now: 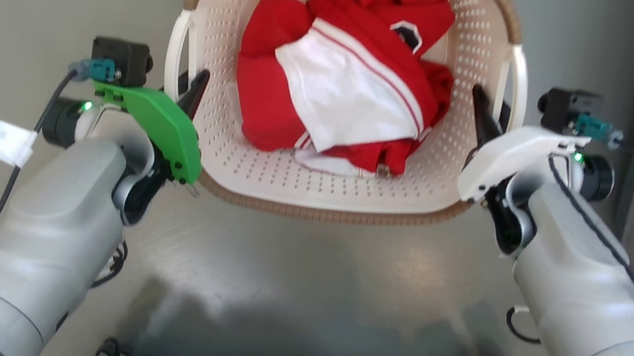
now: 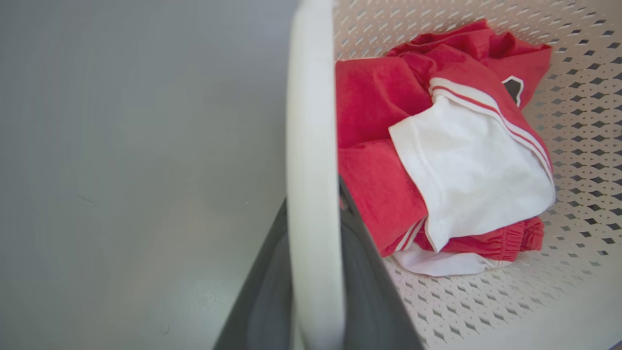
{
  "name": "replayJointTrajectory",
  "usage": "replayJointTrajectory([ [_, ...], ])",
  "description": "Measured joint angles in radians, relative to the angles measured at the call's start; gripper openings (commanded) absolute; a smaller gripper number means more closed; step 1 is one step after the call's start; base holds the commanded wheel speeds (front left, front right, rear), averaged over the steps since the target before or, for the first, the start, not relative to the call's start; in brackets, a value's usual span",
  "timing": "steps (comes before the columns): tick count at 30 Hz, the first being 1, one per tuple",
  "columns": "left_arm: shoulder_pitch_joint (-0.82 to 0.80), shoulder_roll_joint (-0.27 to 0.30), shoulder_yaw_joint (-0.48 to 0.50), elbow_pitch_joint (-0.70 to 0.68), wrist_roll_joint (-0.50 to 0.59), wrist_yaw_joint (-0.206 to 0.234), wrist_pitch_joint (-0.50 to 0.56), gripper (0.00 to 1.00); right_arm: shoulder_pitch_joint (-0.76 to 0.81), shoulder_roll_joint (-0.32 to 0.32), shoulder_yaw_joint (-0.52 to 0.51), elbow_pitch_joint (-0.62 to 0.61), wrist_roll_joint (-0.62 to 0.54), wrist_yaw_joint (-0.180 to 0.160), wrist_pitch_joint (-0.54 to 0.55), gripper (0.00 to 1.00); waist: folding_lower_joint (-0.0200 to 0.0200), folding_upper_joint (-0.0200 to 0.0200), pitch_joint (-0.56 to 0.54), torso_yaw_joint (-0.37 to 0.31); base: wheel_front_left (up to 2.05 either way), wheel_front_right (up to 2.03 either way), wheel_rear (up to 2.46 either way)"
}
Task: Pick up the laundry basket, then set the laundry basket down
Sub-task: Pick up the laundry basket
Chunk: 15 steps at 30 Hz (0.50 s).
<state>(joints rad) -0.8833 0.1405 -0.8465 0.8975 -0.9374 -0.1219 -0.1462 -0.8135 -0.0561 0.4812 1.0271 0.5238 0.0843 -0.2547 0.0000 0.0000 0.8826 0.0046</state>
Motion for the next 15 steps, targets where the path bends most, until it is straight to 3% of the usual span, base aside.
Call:
replayJointTrajectory([
  [7, 0.047, -0.003, -0.034, 0.025, -0.039, -0.001, 0.01, 0.0, 0.036, 0.006, 0.048, 0.043, 0.055, 0.012, 0.004, 0.0, 0.0, 0.0, -0.089, -0.011, 0.0, 0.0, 0.0],
  [15, 0.107, -0.003, -0.07, 0.045, -0.081, -0.001, 0.034, 0.0, 0.051, 0.01, 0.106, 0.075, 0.1, 0.017, 0.083, 0.0, 0.0, 0.0, -0.199, -0.023, 0.0, 0.0, 0.0],
])
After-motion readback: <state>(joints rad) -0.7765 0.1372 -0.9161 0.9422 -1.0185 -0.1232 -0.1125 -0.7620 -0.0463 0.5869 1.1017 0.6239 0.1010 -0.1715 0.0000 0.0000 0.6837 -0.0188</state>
